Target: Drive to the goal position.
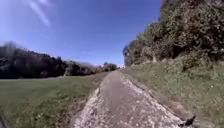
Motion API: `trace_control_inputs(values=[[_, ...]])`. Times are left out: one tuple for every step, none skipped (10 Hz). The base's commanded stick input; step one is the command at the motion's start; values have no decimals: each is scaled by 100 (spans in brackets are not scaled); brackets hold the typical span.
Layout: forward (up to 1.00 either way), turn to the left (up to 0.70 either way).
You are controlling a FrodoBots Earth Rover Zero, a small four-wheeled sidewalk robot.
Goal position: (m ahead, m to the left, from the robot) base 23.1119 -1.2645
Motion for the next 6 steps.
trace_control_inputs(values=[[85,0],[85,0],[85,0],[85,0],[85,0],[85,0]])
